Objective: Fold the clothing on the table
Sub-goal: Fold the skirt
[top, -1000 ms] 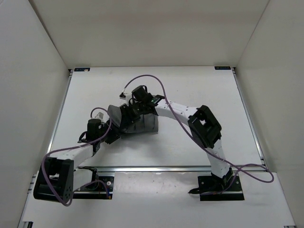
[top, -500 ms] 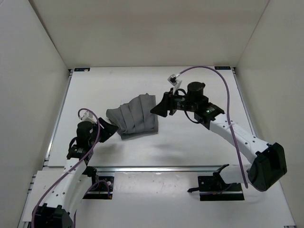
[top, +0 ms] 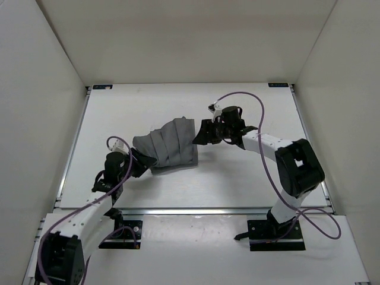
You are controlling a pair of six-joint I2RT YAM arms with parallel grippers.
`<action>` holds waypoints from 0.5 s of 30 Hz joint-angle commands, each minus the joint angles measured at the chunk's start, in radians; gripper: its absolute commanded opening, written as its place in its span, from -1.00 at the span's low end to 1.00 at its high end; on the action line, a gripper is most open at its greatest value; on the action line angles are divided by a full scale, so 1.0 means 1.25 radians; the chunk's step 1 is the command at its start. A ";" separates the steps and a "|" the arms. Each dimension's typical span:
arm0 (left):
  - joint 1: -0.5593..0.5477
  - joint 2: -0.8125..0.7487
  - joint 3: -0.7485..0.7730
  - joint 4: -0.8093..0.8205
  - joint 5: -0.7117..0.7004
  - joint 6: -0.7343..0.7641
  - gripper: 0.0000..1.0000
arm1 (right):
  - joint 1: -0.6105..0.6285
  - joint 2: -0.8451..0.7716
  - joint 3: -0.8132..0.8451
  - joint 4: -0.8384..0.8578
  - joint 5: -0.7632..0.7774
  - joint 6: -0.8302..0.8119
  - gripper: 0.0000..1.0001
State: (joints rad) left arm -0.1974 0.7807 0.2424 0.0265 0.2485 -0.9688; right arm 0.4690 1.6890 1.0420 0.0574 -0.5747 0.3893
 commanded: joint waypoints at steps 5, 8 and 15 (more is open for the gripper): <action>-0.010 0.188 0.036 0.157 -0.016 -0.023 -0.06 | -0.027 0.133 0.127 -0.005 0.007 -0.038 0.16; -0.005 0.248 0.027 0.180 -0.022 -0.015 -0.32 | -0.035 0.184 0.175 -0.012 -0.033 -0.027 0.12; 0.006 0.381 0.065 0.192 -0.014 0.030 -0.45 | -0.038 0.275 0.197 0.039 -0.112 0.022 0.13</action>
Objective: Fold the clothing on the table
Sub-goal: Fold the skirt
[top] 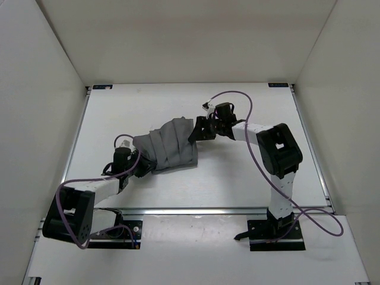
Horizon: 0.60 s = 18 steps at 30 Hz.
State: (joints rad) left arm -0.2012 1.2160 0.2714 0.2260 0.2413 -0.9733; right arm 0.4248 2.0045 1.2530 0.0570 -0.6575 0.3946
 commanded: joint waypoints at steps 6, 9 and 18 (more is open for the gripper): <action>0.012 0.177 0.137 0.028 0.030 0.074 -0.43 | 0.007 0.059 0.040 0.055 -0.089 0.039 -0.53; -0.008 0.253 0.210 0.019 0.060 0.089 -0.46 | 0.004 0.035 -0.004 0.093 -0.085 0.074 -1.00; -0.012 0.264 0.231 0.028 0.100 0.104 -0.38 | -0.053 -0.019 -0.071 0.100 -0.123 0.054 -0.69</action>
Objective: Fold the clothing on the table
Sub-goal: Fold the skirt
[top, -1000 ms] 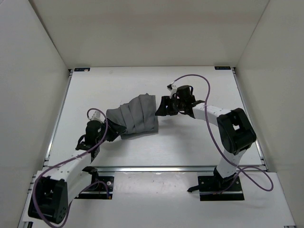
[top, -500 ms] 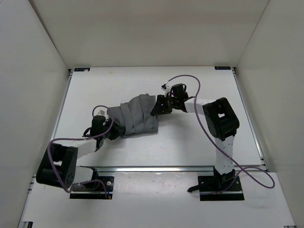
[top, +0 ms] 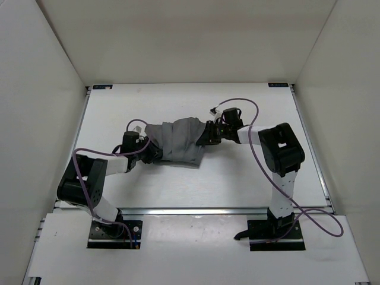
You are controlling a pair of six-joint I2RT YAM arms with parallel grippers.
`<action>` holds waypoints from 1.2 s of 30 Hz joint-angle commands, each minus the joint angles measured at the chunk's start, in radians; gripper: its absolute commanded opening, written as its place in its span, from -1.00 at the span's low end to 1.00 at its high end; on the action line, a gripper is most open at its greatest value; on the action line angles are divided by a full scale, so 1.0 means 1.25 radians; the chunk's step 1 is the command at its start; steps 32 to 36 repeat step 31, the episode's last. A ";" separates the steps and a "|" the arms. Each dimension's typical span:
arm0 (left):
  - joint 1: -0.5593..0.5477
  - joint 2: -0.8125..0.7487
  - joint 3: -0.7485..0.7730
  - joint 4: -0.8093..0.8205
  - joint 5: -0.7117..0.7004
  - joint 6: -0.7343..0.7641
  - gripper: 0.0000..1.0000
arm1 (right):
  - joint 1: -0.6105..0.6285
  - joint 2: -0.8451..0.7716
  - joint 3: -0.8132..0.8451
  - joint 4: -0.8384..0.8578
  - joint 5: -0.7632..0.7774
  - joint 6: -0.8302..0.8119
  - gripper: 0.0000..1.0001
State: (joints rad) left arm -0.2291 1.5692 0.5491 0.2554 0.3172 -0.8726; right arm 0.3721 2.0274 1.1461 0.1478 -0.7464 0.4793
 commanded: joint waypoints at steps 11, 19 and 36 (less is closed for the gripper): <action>0.119 -0.430 0.064 -0.265 0.176 0.142 0.97 | 0.001 -0.328 0.020 -0.181 0.059 -0.078 0.43; 0.082 -0.719 -0.021 -0.355 0.191 0.179 0.95 | -0.104 -0.521 -0.160 -0.192 0.104 -0.121 0.63; 0.019 -0.671 0.098 -0.647 0.051 0.381 0.97 | -0.047 -0.476 -0.163 -0.170 0.145 -0.121 0.72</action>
